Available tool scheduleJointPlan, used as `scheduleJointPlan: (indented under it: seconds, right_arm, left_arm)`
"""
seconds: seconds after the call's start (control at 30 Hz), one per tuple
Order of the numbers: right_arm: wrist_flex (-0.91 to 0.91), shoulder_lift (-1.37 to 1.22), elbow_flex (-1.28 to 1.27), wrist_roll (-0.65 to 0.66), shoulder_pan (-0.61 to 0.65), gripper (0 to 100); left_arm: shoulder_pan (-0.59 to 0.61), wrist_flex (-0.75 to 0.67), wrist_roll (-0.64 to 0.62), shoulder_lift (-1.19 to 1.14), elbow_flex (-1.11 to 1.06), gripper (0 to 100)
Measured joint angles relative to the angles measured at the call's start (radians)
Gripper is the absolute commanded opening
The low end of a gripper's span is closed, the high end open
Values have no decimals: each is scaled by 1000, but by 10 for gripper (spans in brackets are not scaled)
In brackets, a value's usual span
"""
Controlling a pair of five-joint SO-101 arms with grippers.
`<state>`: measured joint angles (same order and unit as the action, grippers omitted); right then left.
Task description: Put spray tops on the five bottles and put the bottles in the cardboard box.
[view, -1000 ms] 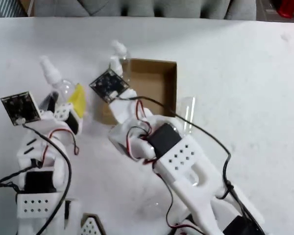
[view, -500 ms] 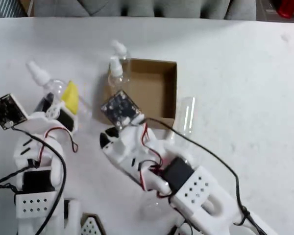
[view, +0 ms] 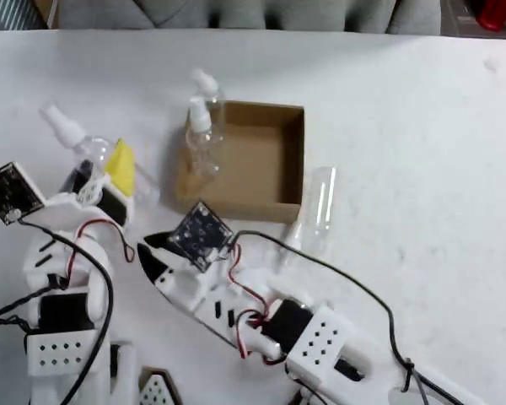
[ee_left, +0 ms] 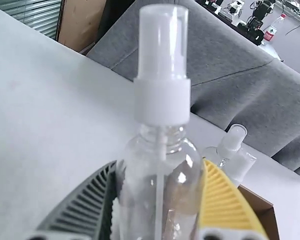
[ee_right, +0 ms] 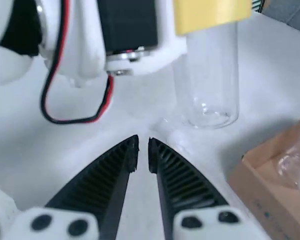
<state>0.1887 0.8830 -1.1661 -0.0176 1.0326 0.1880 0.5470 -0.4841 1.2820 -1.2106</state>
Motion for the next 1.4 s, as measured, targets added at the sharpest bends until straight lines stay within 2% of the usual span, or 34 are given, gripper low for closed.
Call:
scheduleJointPlan:
  seconds: [0.3,0.5,0.63,0.8,1.4]
  right_arm:
    - [-140,0,-55,0,-2,16]
    - [-146,0,-55,0,-3,16]
    - [-146,0,-55,0,-3,16]
    - [-146,0,-55,0,-25,16]
    - [-210,0,-55,-2,-103,16]
  left_arm:
    - [-5,68,0,137,0,21]
    - [-101,147,0,272,0,21]
    - [-112,186,0,325,0,21]
    - [-112,224,0,338,0,21]
    - [-112,224,-2,338,0,21]
